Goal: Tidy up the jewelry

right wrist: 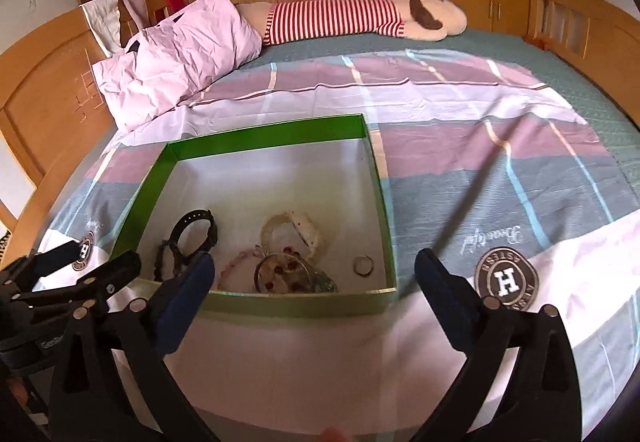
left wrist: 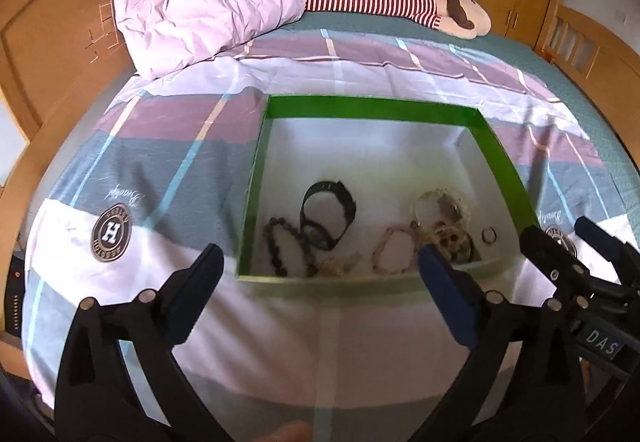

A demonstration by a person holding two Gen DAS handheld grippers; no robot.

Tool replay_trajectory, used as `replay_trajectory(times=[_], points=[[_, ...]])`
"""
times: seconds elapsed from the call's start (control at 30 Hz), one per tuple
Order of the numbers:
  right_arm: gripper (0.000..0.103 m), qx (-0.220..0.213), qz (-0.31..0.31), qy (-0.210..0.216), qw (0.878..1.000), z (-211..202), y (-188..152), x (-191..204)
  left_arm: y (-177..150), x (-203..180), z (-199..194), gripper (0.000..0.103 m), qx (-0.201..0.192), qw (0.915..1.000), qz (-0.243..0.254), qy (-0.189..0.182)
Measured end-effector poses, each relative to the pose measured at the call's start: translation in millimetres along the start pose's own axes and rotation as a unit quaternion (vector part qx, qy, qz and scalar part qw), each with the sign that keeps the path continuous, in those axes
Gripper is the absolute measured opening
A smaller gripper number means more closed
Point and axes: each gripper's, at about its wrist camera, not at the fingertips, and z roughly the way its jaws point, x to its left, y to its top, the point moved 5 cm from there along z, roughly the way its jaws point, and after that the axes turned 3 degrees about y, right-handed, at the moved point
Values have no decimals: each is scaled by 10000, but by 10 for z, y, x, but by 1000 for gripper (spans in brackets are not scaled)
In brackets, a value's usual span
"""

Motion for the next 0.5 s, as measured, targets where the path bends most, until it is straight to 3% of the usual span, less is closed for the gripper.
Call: replay_trajectory(times=[0.23,0.5], points=[[101,-95,-439,-173,9988,-46,-60,117,23,122,-87,101,39,9999,-123,-46],[101,-239,-163,-164,9994,-26,20,112,1,135,-21,101,170,9998,-58,61]])
